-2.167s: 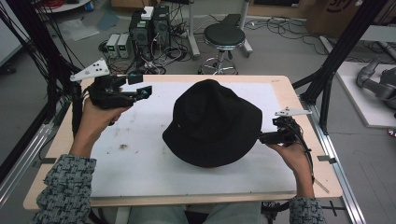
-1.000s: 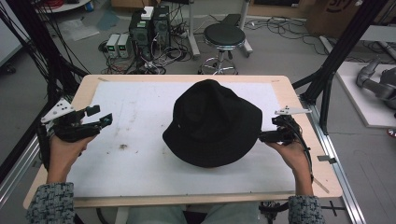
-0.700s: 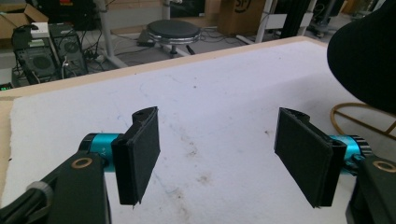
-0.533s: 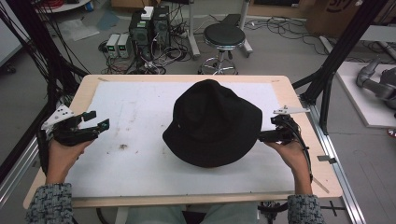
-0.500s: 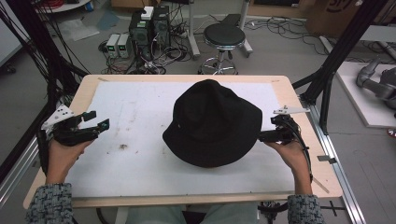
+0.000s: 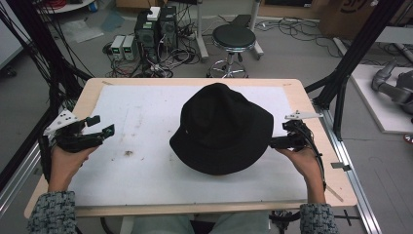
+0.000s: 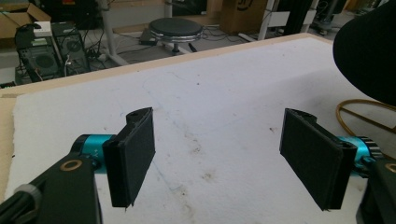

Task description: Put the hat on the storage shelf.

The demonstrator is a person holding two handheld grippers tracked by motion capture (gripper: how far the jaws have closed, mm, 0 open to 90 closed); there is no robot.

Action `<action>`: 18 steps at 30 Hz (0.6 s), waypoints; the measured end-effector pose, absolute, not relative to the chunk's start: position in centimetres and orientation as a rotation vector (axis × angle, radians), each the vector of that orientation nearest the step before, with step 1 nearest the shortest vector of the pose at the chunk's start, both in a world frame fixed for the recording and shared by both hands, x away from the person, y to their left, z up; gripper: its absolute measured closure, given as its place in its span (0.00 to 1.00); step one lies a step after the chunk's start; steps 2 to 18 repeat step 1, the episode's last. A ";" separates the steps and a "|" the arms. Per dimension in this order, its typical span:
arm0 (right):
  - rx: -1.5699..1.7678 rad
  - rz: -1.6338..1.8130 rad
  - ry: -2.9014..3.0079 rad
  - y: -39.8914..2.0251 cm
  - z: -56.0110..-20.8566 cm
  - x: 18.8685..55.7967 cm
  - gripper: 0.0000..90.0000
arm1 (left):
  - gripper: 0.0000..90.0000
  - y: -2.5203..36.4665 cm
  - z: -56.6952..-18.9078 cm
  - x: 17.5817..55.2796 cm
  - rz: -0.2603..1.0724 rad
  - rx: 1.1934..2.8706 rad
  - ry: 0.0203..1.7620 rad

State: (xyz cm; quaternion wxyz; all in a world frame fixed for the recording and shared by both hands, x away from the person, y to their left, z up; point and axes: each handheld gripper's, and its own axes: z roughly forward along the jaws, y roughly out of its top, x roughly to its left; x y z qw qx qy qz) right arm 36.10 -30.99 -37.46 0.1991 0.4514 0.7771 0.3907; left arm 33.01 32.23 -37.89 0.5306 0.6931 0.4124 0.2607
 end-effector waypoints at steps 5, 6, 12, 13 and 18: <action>1.256 1.093 2.173 -31.0 -37.5 36.1 0.06 | 0.29 32.2 -37.9 33.0 0.623 1.654 0.984; 1.256 1.093 2.173 -31.0 -37.5 36.1 0.06 | 0.29 32.2 -37.9 33.0 0.623 1.654 0.984; 1.256 1.093 2.173 -31.0 -37.5 36.1 0.06 | 0.29 32.2 -37.9 33.0 0.623 1.654 0.984; 1.256 1.093 2.173 -31.0 -37.5 36.1 0.06 | 0.29 32.2 -37.9 33.0 0.623 1.654 0.984; 1.256 1.093 2.173 -31.0 -37.5 36.1 0.06 | 0.29 32.2 -37.9 33.0 0.623 1.654 0.984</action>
